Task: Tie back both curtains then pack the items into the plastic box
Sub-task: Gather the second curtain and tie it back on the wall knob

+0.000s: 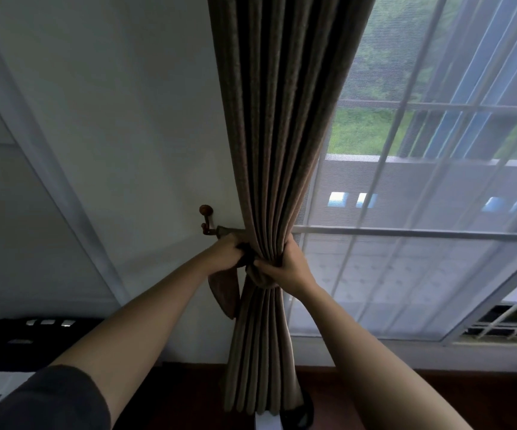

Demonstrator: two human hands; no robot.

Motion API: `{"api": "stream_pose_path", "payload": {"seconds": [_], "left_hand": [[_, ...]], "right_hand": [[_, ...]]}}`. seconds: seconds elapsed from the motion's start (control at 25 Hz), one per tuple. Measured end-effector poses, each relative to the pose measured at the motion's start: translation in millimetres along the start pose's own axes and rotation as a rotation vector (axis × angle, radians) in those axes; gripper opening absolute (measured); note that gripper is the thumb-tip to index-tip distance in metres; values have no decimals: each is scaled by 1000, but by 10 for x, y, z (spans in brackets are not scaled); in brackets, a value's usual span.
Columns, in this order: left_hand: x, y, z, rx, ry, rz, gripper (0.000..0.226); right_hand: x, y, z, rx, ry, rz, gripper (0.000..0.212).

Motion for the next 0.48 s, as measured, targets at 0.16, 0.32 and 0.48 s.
{"api": "stream_pose_path", "payload": {"seconds": [0.16,0.32,0.48], "left_hand": [[39,96,-55,94,7,-45,28],[112,265,-135,167,39,-208,20],[211,465,-207,171,114,-528,25]], "right_hand": [[25,12,18,14,-24,7,63],[19,12,37,31,-51,5,60],[12,6,40,41,-77,7,58]]}}
Point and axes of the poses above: each hand's wrist, its own z-axis away from the middle knuckle, its own y-axis out of the back of the hand, x = y × z, the point moved 5 cm from there along -z, towards the middle knuckle, and after that the axes turned 3 degrees about y, right-handed, at the moved point
